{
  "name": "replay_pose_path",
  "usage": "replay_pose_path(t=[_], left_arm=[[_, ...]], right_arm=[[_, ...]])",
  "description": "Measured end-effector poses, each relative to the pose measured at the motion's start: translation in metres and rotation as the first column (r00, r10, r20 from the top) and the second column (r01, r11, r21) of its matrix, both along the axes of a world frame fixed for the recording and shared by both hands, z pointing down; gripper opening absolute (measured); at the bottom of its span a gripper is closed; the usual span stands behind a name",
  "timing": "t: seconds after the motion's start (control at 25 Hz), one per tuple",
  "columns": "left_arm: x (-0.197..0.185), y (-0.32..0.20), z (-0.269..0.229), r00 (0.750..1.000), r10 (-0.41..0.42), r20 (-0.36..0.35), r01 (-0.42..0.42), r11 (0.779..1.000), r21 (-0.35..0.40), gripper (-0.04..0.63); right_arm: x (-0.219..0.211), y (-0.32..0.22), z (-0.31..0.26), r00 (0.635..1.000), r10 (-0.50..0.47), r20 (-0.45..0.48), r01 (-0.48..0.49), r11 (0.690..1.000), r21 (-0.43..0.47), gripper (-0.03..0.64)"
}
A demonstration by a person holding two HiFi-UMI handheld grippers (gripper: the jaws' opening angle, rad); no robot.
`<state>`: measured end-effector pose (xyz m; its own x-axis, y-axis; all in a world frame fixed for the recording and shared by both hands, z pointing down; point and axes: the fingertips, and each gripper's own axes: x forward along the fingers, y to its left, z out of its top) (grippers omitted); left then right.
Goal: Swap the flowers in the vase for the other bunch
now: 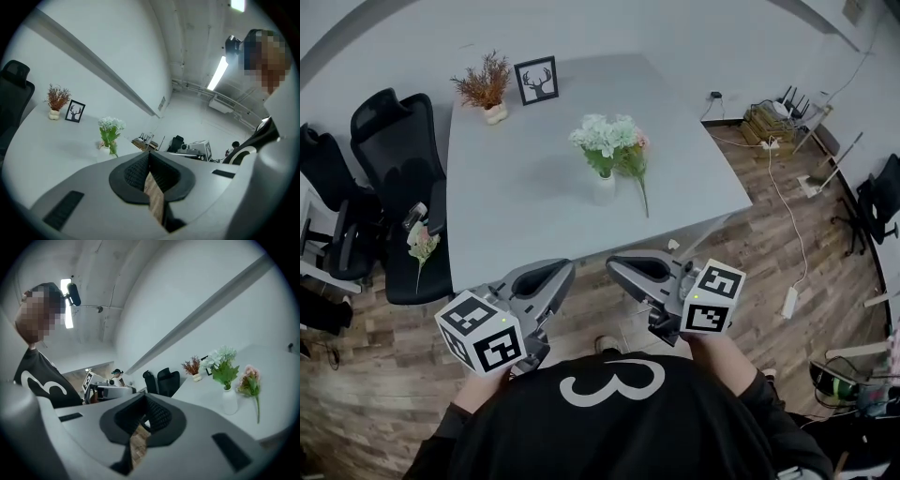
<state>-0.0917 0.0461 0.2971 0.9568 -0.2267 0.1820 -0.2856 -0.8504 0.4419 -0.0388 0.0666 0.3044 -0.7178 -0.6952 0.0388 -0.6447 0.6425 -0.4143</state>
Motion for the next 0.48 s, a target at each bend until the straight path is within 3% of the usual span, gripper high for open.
replay_pose_path(t=[0.2,0.48], left_arm=[[-0.020,-0.002,0.000,1.000,0.029,0.005,-0.029,1.000,-0.007,0.011],[-0.018,0.002,0.000,0.996,0.093,0.002,-0.093,0.995,-0.024,0.011]], right_arm=[[-0.019,0.000,0.001,0.998,0.053,-0.021,-0.053,0.999,-0.007,0.006],[-0.025,0.002,0.002,0.994,0.102,-0.034,-0.103,0.995,-0.015,0.006]])
